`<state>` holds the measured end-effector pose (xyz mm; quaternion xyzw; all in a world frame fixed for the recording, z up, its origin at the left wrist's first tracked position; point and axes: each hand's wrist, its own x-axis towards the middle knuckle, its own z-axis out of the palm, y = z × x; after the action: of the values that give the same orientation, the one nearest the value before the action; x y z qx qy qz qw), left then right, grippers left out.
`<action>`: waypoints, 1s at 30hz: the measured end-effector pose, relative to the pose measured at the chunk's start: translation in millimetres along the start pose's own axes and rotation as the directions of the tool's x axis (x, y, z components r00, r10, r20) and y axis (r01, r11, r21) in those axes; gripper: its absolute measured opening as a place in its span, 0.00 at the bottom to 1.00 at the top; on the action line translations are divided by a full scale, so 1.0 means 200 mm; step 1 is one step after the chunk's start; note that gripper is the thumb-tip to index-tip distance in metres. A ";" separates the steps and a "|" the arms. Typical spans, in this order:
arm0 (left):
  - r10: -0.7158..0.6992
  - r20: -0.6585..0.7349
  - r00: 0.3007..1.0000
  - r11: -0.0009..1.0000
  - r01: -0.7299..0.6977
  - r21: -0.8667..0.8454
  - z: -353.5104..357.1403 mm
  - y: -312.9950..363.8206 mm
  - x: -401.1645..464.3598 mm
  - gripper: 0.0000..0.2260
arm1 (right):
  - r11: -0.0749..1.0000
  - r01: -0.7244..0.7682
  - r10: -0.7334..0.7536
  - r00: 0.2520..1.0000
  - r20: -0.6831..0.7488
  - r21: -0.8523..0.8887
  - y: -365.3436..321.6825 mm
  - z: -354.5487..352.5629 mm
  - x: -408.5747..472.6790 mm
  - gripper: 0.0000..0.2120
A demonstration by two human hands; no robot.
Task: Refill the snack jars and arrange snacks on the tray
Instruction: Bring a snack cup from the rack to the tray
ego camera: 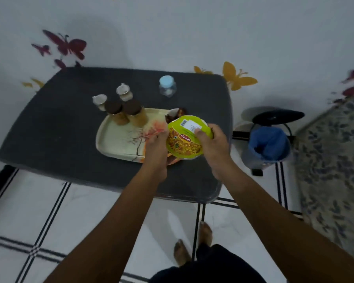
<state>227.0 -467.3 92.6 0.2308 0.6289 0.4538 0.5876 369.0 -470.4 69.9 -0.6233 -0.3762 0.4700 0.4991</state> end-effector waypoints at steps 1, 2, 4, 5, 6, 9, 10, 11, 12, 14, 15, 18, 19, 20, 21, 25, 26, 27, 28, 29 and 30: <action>0.017 -0.048 0.999 1.000 -0.018 -0.022 -0.07 0.02 0.04 0.11 | 1.000 0.007 -0.006 0.999 0.044 -0.021 0.00 0.09 0.03 0.03; 0.033 -0.079 0.996 0.999 -0.036 -0.036 -0.12 0.03 0.07 0.10 | 0.999 0.010 -0.007 0.997 0.080 -0.033 0.00 0.16 0.05 0.02; 0.048 -0.126 0.991 0.998 -0.052 -0.026 -0.24 0.07 0.14 0.08 | 0.999 -0.015 0.020 0.987 0.157 -0.028 -0.01 0.31 0.10 0.02; 0.047 -0.142 0.989 0.998 -0.051 -0.025 -0.28 0.08 0.17 0.08 | 0.999 -0.034 0.040 0.979 0.202 -0.032 -0.02 0.37 0.11 0.06; 0.045 -0.157 0.987 0.999 -0.049 -0.017 -0.33 0.11 0.21 0.08 | 0.998 -0.062 0.068 0.968 0.243 -0.032 -0.02 0.45 0.12 0.08; 0.083 -0.195 0.977 0.996 -0.075 0.048 -0.48 0.17 0.34 0.10 | 0.995 -0.078 0.094 0.946 0.310 -0.065 -0.03 0.65 0.14 0.05; 0.103 -0.208 0.973 0.993 -0.089 0.076 -0.52 0.18 0.39 0.11 | 0.993 -0.071 0.097 0.943 0.319 -0.090 -0.02 0.71 0.15 0.06; 0.123 -0.217 0.968 0.989 -0.101 0.109 -0.57 0.19 0.44 0.12 | 0.991 -0.069 0.102 0.943 0.317 -0.114 -0.01 0.79 0.16 0.07; 0.142 -0.214 0.966 0.983 -0.113 0.142 -0.63 0.20 0.50 0.12 | 0.988 -0.076 0.114 0.946 0.305 -0.134 0.00 0.88 0.17 0.09; 0.183 -0.220 0.958 0.971 -0.141 0.196 -0.74 0.21 0.63 0.12 | 0.980 -0.086 0.134 0.951 0.278 -0.178 0.04 1.04 0.20 0.11; 0.200 -0.222 0.954 0.963 -0.149 0.225 -0.81 0.22 0.70 0.12 | 0.976 -0.088 0.141 0.954 0.264 -0.201 0.06 1.14 0.22 0.12; 0.219 -0.172 0.960 0.929 -0.151 0.337 -0.99 0.23 0.92 0.09 | 0.963 -0.148 0.194 0.961 0.197 -0.226 0.17 1.39 0.27 0.14; 0.220 -0.146 0.965 0.906 -0.147 0.396 -1.03 0.22 0.97 0.09 | 0.956 -0.167 0.210 0.964 0.164 -0.242 0.21 1.45 0.27 0.14; 0.215 -0.115 0.970 0.879 -0.141 0.455 -1.07 0.21 1.03 0.10 | 0.946 -0.181 0.221 0.967 0.127 -0.268 0.25 1.52 0.28 0.13; 0.199 -0.094 0.975 0.853 -0.125 0.507 -1.10 0.21 1.08 0.12 | 0.935 -0.195 0.233 0.967 0.099 -0.296 0.29 1.58 0.28 0.13; 0.109 -0.033 0.993 0.810 -0.070 0.582 -1.23 0.21 1.25 0.12 | 0.904 -0.276 0.295 0.955 0.009 -0.327 0.38 1.76 0.31 0.12; 0.105 -0.008 0.994 0.808 -0.080 0.583 -1.25 0.20 1.28 0.11 | 0.899 -0.289 0.302 0.953 -0.013 -0.329 0.40 1.78 0.32 0.12; 0.104 0.009 0.995 0.806 -0.090 0.586 -1.27 0.20 1.31 0.11 | 0.895 -0.303 0.311 0.950 -0.028 -0.328 0.41 1.80 0.32 0.13; 0.110 0.017 0.994 0.805 -0.099 0.585 -1.28 0.20 1.33 0.09 | 0.892 -0.311 0.317 0.948 -0.037 -0.328 0.41 1.82 0.33 0.13; 0.113 0.022 0.993 0.804 -0.105 0.585 -1.30 0.21 1.34 0.08 | 0.889 -0.322 0.327 0.944 -0.042 -0.326 0.42 1.84 0.34 0.14; 0.110 0.032 0.993 0.803 -0.107 0.587 -1.31 0.22 1.36 0.08 | 0.888 -0.330 0.333 0.942 -0.046 -0.321 0.43 1.87 0.35 0.14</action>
<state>-88.5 -300.5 -41.1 0.4356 0.7252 0.2706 0.4594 29.7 -323.1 -51.9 -0.7494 -0.3390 0.4830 0.3003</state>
